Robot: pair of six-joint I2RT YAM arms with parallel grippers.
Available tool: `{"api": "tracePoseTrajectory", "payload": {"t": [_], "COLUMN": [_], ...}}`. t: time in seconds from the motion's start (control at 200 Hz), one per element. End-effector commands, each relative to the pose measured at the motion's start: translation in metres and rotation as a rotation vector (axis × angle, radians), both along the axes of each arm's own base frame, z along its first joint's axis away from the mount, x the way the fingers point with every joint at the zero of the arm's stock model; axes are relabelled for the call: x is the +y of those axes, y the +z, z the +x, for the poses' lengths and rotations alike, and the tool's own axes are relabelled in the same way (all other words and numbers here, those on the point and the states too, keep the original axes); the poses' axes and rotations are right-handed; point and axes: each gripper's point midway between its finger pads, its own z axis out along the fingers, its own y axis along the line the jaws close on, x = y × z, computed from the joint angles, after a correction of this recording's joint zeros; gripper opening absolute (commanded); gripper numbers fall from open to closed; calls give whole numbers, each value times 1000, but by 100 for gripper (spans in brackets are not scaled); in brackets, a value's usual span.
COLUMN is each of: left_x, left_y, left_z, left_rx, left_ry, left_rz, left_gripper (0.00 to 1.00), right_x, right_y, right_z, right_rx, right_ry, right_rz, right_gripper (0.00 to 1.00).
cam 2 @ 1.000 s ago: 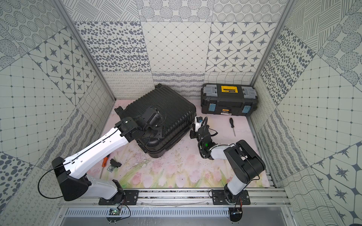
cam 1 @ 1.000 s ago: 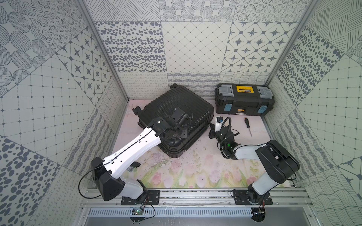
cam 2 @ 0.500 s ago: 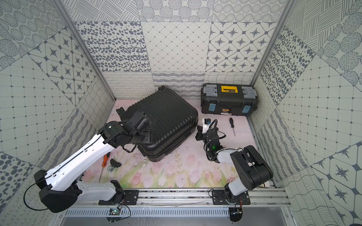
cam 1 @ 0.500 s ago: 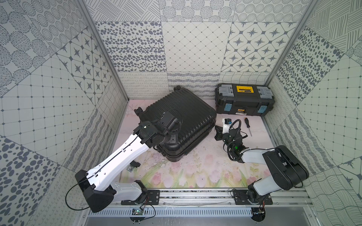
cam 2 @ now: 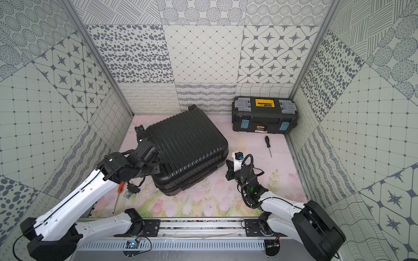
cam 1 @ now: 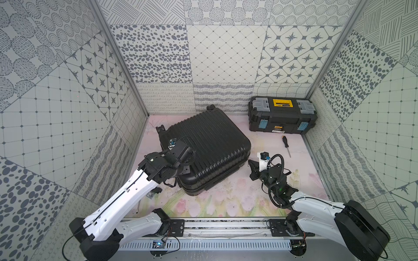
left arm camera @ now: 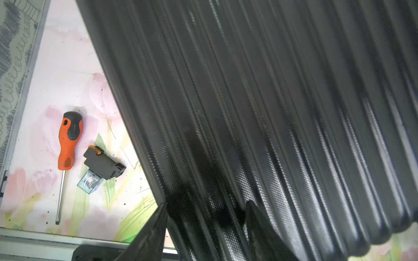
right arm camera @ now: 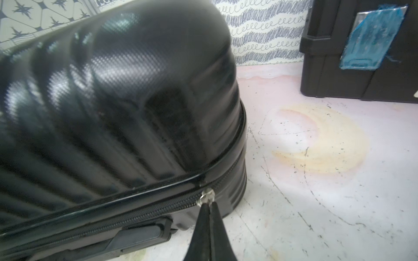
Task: Open the suitcase zippers
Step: Adjust the suitcase at the center of the board.
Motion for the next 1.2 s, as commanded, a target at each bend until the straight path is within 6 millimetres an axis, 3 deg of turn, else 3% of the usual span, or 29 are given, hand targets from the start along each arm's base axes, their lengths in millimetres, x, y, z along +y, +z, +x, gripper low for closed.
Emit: {"api": "tracePoseTrajectory", "payload": {"t": [0.0,0.14,0.31,0.485,0.535,0.665,0.755,0.82,0.871,0.946,1.046,1.121,1.196], "left_x": [70,68,60,39,42,45,26,-9,-39,-82,-124,-142,-151], "left_y": [-23,-44,-48,-34,-26,11,45,61,58,40,12,-11,-44], "left_z": [-41,-25,38,114,131,150,140,122,99,53,-15,-50,-69], "left_rx": [119,163,159,129,111,26,-84,-163,-191,-198,-200,-188,-118], "left_ry": [190,225,246,181,183,158,39,-143,-309,-583,-912,-1045,-1122], "left_rz": [144,60,28,48,99,162,240,325,365,340,213,180,265], "left_gripper": [49,48,50,53,53,55,57,56,54,53,48,47,51], "right_x": [-11,-8,2,18,21,22,18,12,7,0,-4,-6,-7], "right_y": [-7,-9,-15,-15,-14,-13,-12,-12,-13,-13,-12,-11,-12], "right_z": [-9,-21,-32,-41,-43,-44,-44,-43,-41,-39,-39,-39,-38], "right_rx": [15,21,39,41,44,51,51,48,46,45,46,46,47], "right_ry": [-32,-2,47,114,130,139,122,96,70,34,18,9,-1], "right_rz": [-32,-32,-40,-68,-67,-75,-77,-84,-90,-95,-79,-73,-75], "right_gripper": [0,0,0,0,0,0,0,0,0,0,0,0,0]}}
